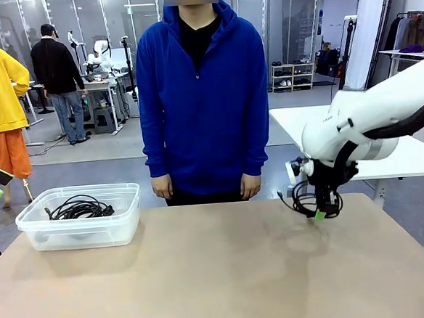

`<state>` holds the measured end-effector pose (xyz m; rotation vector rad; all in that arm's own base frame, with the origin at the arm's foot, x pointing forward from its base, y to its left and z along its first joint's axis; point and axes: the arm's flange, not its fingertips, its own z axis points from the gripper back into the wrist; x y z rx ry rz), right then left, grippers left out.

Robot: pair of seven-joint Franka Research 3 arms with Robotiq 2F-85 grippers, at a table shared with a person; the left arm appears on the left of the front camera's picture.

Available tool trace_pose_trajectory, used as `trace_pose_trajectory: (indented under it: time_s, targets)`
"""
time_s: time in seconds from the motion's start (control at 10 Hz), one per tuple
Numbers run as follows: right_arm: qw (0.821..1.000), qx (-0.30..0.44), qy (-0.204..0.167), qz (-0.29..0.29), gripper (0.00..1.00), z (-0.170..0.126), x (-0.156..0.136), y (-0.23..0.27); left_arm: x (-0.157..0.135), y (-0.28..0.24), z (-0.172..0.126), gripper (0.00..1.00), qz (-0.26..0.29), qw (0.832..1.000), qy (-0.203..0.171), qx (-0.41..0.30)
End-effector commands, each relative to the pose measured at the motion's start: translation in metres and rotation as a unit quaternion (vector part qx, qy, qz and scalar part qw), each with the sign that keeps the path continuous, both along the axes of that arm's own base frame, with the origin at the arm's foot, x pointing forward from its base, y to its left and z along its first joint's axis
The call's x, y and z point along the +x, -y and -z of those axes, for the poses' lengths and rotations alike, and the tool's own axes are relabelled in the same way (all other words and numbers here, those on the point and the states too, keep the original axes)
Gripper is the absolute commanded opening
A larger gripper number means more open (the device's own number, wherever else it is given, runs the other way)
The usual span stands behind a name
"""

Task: Organize and store the cables.
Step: Place the USB Extension Cable into the Organizing box.

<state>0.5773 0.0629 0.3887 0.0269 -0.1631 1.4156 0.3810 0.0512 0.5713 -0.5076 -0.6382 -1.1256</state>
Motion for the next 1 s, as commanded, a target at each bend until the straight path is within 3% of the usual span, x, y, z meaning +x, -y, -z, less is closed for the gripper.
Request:
trace_pose_trajectory:
  time_s: [0.0, 0.4, 0.7, 0.9]
  targets:
    - [0.999, -0.020, 0.025, 0.011, 0.00, -0.036, -0.004, -0.007, -0.001, 0.000, -0.001, 1.00, -0.001, 1.000, 0.001, 0.006]
    - [0.998, -0.048, 0.042, -0.012, 0.00, -0.060, -0.009, -0.040, -0.001, 0.000, -0.001, 1.00, -0.001, 1.000, 0.001, 0.006]
    - [0.997, -0.054, 0.044, -0.028, 0.00, -0.066, -0.004, -0.094, -0.001, 0.000, -0.001, 1.00, -0.001, 1.000, 0.001, 0.006]
    - [0.998, -0.063, 0.020, -0.021, 0.00, -0.069, -0.005, -0.130, -0.001, 0.000, -0.001, 1.00, -0.001, 1.000, 0.001, 0.006]
